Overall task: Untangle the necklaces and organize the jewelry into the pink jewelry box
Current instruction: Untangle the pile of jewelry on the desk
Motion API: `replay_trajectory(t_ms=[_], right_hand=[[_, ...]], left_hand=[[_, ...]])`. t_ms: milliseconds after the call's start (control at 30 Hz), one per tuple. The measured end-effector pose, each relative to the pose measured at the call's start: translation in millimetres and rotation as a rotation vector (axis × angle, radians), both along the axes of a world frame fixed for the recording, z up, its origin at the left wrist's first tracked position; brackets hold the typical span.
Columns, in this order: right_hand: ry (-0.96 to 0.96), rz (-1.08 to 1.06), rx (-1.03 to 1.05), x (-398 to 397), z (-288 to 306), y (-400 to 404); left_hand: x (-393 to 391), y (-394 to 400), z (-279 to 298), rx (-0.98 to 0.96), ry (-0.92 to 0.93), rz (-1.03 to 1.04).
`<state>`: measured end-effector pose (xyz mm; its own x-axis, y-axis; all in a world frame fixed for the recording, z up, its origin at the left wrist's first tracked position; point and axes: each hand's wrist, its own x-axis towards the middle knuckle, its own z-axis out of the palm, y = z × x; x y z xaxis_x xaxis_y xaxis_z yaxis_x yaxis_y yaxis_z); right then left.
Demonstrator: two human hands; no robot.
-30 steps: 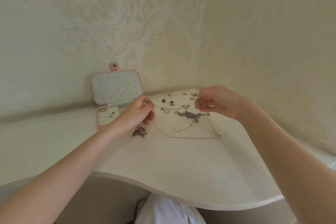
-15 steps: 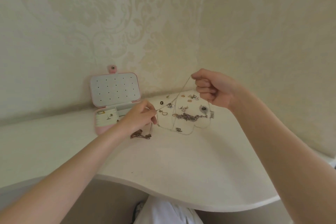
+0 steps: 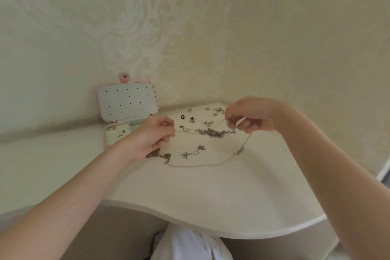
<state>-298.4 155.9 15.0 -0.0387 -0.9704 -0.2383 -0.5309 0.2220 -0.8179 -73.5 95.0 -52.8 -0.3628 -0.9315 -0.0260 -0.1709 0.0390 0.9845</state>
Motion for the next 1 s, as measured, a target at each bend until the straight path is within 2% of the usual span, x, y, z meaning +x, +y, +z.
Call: replay_trajectory(t_ms=[100, 233, 300, 467, 633, 767, 867, 933, 1000], right_hand=[[0.301, 0.062, 0.100, 3, -18, -3], [0.538, 0.130, 0.205, 8, -43, -14], [0.586, 0.144, 0.148, 13, -49, -21], [0.554, 0.131, -0.204, 31, -62, -36], [0.554, 0.174, -0.315, 42, -79, -42], [0.570, 0.144, -0.300, 41, -77, -48], [0.457, 0.091, -0.353, 36, -59, -49], [0.360, 0.094, -0.410, 34, -36, -47], [0.324, 0.144, -0.457, 37, -13, -44]], left_hand=[[-3, 0, -6, -0.217, -0.278, 0.056], [-9, 4, -7, -0.298, -0.367, 0.067], [-9, 6, -6, -0.322, -0.378, 0.037], [-7, 11, -1, -0.366, -0.328, -0.044], [-3, 11, 0, -0.369, -0.394, -0.139], [-3, 8, 3, -0.336, -0.565, -0.253], [-2, 3, 5, -0.359, -0.691, -0.325], [-2, 1, 9, -0.412, -0.687, -0.280], [-6, 0, 18, -0.491, -0.543, -0.132]])
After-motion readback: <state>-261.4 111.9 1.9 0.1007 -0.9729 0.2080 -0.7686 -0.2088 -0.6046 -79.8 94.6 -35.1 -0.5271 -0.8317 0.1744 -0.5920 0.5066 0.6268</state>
